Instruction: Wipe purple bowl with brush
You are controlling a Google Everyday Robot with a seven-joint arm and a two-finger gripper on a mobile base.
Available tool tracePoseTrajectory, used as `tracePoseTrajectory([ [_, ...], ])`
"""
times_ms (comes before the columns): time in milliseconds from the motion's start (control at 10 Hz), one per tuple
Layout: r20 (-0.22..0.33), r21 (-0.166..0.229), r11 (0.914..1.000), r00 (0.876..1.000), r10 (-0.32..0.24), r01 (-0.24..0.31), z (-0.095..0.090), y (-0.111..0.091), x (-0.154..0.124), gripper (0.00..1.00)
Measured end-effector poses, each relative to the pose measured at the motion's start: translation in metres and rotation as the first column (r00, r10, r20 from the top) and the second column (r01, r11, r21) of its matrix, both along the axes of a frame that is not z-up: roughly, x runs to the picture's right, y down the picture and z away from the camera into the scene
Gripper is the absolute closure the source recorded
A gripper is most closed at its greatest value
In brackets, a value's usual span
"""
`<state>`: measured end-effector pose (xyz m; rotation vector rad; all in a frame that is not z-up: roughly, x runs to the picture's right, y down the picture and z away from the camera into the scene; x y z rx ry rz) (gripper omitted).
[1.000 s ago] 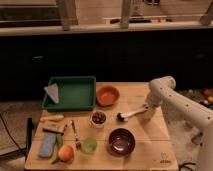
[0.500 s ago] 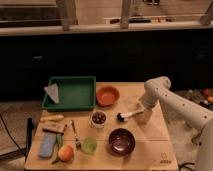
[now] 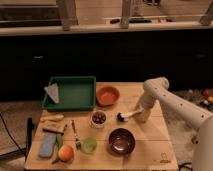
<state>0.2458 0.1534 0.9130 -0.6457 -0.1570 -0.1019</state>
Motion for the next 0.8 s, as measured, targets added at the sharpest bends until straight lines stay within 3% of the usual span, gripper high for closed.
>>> tracePoseTrajectory([
  [400, 0.001, -0.005, 1.0, 1.0, -0.001, 0.001, -0.004, -0.001, 0.0, 0.96],
  [800, -0.012, 0.016, 0.9998, 1.0, 0.009, -0.009, -0.007, -0.011, 0.008, 1.0],
])
